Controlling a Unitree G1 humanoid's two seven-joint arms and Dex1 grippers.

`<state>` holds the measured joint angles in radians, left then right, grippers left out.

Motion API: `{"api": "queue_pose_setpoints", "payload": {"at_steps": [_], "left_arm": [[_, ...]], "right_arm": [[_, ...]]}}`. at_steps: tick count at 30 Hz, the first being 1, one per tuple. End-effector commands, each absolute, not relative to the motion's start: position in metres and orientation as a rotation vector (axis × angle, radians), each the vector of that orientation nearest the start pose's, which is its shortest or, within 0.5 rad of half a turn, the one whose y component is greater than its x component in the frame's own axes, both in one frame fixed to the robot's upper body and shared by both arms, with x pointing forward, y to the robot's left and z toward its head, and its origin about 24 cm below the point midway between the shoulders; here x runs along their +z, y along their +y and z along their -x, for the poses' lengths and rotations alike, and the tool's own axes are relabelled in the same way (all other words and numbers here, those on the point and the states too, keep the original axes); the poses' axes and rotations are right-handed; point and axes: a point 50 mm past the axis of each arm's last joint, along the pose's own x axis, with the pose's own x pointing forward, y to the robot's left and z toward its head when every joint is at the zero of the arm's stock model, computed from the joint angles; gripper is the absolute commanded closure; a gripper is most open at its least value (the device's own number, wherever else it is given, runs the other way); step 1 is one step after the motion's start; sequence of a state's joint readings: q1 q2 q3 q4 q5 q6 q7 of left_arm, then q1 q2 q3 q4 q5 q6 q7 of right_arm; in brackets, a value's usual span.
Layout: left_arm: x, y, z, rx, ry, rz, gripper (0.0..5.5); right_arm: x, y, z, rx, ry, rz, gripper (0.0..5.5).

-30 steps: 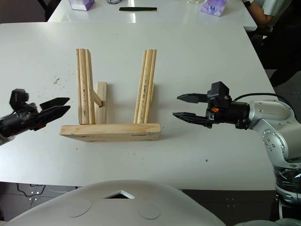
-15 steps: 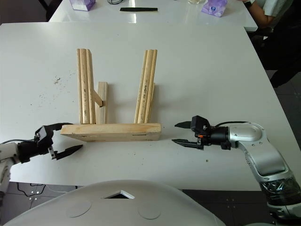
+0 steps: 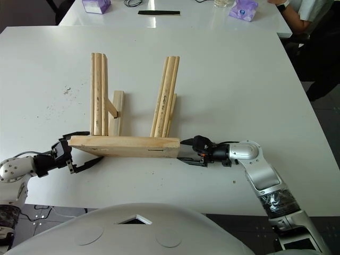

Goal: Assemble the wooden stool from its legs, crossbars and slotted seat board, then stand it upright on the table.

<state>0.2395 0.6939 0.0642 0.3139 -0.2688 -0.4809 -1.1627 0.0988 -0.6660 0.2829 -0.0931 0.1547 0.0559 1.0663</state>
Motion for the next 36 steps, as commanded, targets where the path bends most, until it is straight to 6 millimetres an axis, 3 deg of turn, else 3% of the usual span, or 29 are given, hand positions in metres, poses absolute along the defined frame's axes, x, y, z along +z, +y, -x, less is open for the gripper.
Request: {"api": "queue_pose_setpoints", "payload": {"at_steps": [1, 11, 17, 23, 29, 36], "left_arm": [[-0.011, 0.272, -0.142, -1.107, 0.460, -0.372, 1.21], [-0.007, 0.265, -0.141, -1.156, 0.444, -0.356, 2.95], [-0.005, 0.271, -0.140, -1.148, 0.470, -0.339, 3.61], [-0.004, 0.269, -0.138, -1.167, 0.470, -0.327, 4.21], [-0.002, 0.259, -0.143, -1.225, 0.437, -0.370, 4.22], [0.027, 0.232, -0.153, -1.260, 0.308, -0.258, 4.22]], "right_arm": [[0.017, -0.171, -0.183, 1.348, 0.441, 0.357, 3.21], [0.017, -0.166, -0.181, 1.346, 0.416, 0.346, 4.85], [0.019, -0.176, -0.186, 1.296, 0.443, 0.361, 4.94], [0.026, -0.182, -0.190, 1.290, 0.439, 0.356, 4.13], [0.027, -0.188, -0.201, 1.247, 0.428, 0.401, 3.22], [0.012, -0.212, -0.209, 1.125, 0.493, 0.446, 2.26]]}}
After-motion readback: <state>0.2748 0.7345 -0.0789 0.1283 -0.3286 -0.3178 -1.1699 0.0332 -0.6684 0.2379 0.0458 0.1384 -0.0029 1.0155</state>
